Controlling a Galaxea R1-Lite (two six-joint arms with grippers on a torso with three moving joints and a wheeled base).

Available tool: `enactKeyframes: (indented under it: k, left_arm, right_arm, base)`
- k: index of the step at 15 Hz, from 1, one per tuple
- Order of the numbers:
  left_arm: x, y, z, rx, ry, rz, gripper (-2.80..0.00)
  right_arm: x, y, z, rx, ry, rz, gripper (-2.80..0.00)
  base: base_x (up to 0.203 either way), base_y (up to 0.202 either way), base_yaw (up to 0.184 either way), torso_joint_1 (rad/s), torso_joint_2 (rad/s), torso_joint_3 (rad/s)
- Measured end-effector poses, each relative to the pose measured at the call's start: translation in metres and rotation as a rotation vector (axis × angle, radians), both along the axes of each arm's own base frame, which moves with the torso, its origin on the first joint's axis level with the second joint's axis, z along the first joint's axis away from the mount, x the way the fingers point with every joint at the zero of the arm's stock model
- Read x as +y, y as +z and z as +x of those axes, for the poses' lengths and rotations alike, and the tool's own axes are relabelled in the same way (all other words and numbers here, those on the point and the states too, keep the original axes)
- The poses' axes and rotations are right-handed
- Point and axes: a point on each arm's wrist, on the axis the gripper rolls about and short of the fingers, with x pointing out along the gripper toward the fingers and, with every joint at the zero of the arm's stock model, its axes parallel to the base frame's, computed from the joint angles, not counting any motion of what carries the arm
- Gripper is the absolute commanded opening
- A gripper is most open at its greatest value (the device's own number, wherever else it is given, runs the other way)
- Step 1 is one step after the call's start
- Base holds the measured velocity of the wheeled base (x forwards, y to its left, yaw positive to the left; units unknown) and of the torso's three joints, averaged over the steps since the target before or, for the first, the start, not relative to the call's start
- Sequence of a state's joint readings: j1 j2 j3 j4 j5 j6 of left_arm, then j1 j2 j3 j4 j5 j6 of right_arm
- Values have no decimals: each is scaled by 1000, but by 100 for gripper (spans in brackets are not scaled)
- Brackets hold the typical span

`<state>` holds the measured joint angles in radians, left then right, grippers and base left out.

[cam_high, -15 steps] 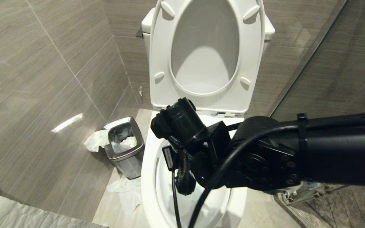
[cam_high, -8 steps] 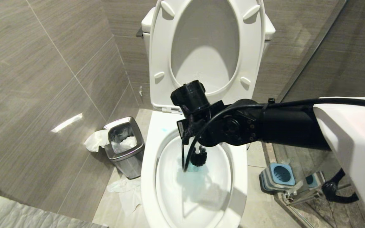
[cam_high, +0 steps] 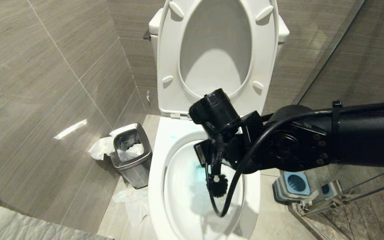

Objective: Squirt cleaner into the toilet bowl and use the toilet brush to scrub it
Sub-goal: Scrub the toilet bowl

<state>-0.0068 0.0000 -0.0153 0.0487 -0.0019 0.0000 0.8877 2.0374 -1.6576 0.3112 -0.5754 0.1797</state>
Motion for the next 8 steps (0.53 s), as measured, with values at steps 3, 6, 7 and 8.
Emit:
enactKeyframes:
  k: [3, 6, 7, 8]
  left_arm:
    - [0, 0, 0, 0, 1, 0, -280]
    - [0, 0, 0, 0, 1, 0, -280]
    - [0, 0, 0, 0, 2, 0, -280]
    - [0, 0, 0, 0, 1, 0, -280]
  right_arm:
    - [23, 20, -4, -65, 34, 65, -280]
    - [21, 26, 30, -124, -36, 70, -280]
    - [12, 23, 44, -128, -73, 51, -280]
    - [5, 21, 50, -124, -94, 37, -280]
  base:
    - [0, 0, 0, 0, 0, 0]
    - [0, 0, 0, 0, 0, 0]
    - [0, 0, 0, 0, 0, 0]
    - [0, 0, 0, 0, 0, 0]
